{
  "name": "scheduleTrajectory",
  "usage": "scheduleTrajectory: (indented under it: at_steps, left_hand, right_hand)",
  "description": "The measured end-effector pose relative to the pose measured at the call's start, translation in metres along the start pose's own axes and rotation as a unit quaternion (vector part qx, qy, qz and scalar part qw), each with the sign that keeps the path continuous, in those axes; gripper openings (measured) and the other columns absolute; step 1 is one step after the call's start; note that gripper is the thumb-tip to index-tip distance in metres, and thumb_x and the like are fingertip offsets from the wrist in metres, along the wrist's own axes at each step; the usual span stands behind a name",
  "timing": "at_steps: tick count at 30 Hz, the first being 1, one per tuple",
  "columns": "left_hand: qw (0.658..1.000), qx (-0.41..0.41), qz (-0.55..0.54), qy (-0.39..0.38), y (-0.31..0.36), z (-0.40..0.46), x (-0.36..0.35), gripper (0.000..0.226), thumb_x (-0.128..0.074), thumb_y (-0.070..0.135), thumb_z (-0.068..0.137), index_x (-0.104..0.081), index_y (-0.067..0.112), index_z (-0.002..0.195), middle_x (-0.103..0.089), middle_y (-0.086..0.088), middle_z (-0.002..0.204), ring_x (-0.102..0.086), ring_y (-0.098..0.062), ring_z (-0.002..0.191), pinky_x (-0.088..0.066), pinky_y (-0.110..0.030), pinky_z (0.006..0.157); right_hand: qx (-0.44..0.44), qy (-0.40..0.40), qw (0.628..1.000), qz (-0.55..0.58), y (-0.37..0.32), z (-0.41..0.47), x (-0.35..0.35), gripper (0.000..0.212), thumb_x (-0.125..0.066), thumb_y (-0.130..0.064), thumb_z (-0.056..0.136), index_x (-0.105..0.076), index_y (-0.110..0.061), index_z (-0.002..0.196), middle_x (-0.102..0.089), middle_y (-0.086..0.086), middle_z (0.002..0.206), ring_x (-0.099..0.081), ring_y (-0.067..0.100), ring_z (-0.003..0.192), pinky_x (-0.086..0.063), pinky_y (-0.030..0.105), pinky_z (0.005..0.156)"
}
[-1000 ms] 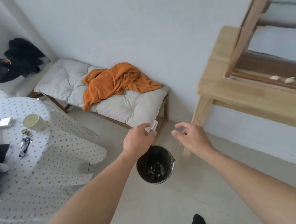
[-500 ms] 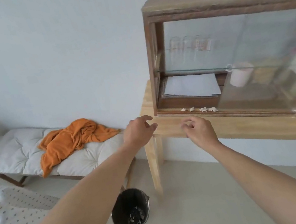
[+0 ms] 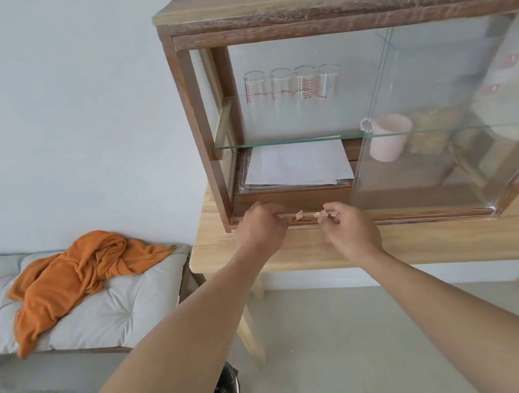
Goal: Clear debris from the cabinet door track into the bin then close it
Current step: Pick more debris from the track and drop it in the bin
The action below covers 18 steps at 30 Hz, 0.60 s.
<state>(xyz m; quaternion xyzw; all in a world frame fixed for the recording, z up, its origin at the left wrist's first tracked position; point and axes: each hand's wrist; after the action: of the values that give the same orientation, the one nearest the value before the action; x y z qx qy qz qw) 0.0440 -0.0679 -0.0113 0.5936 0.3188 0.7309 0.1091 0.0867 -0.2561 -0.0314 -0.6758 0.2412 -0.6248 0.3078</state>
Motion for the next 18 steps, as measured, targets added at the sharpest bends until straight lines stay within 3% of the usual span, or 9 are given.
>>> scheduleTrajectory:
  at_steps: [4,10,16,18]
  left_hand:
    - [1.0,0.013,0.002,-0.001,-0.004,0.009,-0.004,0.012,-0.071,0.033,0.091,-0.081,0.034,0.097,-0.077,0.005,0.098,-0.069,-0.025,0.096,-0.058,-0.04,0.076]
    - [1.0,-0.026,-0.001,0.001,-0.007,0.013,-0.004,0.005,-0.072,0.027,0.095,-0.074,0.027,0.09,-0.063,0.004,0.101,-0.065,-0.025,0.09,-0.055,-0.041,0.074]
    - [0.997,-0.072,-0.011,-0.014,0.001,0.015,-0.008,0.003,-0.071,0.019,0.096,-0.073,0.018,0.093,-0.072,-0.003,0.097,-0.066,-0.028,0.091,-0.055,-0.045,0.077]
    - [0.996,-0.083,-0.02,-0.026,0.004,0.016,-0.01,0.009,-0.073,0.021,0.095,-0.074,0.017,0.103,-0.073,-0.005,0.101,-0.066,-0.028,0.093,-0.055,-0.044,0.082]
  right_hand:
    - [-0.002,0.017,1.0,-0.014,0.003,0.006,-0.006,0.032,-0.06,-0.045,0.103,-0.075,-0.035,0.13,-0.085,-0.001,0.095,-0.077,0.026,0.104,-0.059,0.04,0.089]
    - [-0.007,0.038,0.999,-0.003,0.003,0.006,-0.006,0.016,-0.062,-0.041,0.103,-0.076,-0.035,0.11,-0.081,-0.003,0.084,-0.075,0.024,0.094,-0.059,0.039,0.082]
    - [-0.001,0.049,0.999,-0.002,0.002,0.003,-0.005,0.012,-0.064,-0.04,0.102,-0.074,-0.033,0.105,-0.08,-0.005,0.08,-0.075,0.023,0.09,-0.059,0.039,0.08]
    - [-0.002,0.047,0.999,0.0,0.002,0.001,-0.004,0.014,-0.064,-0.043,0.102,-0.074,-0.034,0.106,-0.08,-0.004,0.081,-0.076,0.023,0.09,-0.06,0.04,0.08]
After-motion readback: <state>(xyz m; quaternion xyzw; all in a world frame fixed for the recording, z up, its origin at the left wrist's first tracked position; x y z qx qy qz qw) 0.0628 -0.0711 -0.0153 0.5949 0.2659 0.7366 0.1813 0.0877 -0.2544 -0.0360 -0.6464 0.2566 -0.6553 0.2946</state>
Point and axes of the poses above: each hand's wrist, its own z-axis towards the middle knuckle, its own x-axis out of the back of the hand, y = z × x
